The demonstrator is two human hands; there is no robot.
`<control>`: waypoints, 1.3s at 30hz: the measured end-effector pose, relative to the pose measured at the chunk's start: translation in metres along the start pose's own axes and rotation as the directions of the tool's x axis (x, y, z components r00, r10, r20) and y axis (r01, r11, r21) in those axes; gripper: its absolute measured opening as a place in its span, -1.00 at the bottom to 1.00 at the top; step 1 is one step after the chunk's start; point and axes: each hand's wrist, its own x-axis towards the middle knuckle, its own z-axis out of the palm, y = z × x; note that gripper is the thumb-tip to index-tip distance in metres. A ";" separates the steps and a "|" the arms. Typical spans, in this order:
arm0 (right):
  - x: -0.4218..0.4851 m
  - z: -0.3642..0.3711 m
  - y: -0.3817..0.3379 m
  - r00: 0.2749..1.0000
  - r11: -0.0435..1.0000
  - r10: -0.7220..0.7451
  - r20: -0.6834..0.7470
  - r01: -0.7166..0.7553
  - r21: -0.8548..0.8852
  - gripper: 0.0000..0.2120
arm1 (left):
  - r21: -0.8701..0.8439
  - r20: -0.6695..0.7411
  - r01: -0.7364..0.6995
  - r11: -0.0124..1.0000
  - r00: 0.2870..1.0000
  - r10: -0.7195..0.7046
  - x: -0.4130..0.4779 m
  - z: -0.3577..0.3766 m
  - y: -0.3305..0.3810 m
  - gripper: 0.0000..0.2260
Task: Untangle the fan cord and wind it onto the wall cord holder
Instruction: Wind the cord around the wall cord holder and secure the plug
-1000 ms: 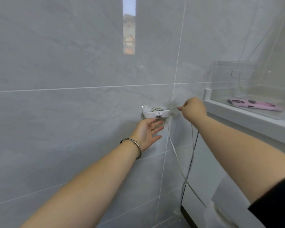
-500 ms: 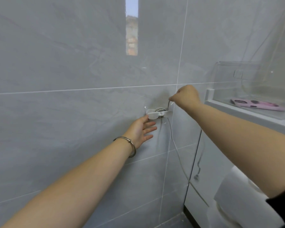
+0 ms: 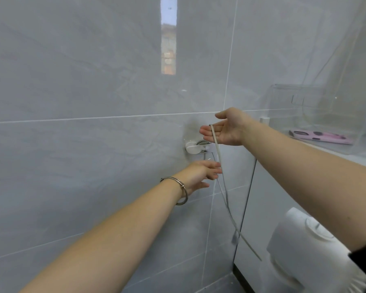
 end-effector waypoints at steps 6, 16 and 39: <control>0.000 -0.005 0.005 1.000 1.000 -0.014 0.024 0.014 0.016 -0.58 | -0.098 0.020 -0.030 0.995 0.999 0.032 -0.004 0.010 -0.005 -0.87; -0.011 -0.029 0.058 0.988 0.319 0.153 -0.010 -0.059 -0.946 -0.64 | -0.234 -0.455 -0.217 0.948 0.886 0.091 -0.012 -0.029 -0.009 -0.75; -0.024 -0.018 0.069 0.899 0.013 -0.421 0.121 0.140 -0.990 -0.58 | 0.736 -0.569 0.313 0.601 0.767 0.297 -0.038 -0.090 -0.043 -0.80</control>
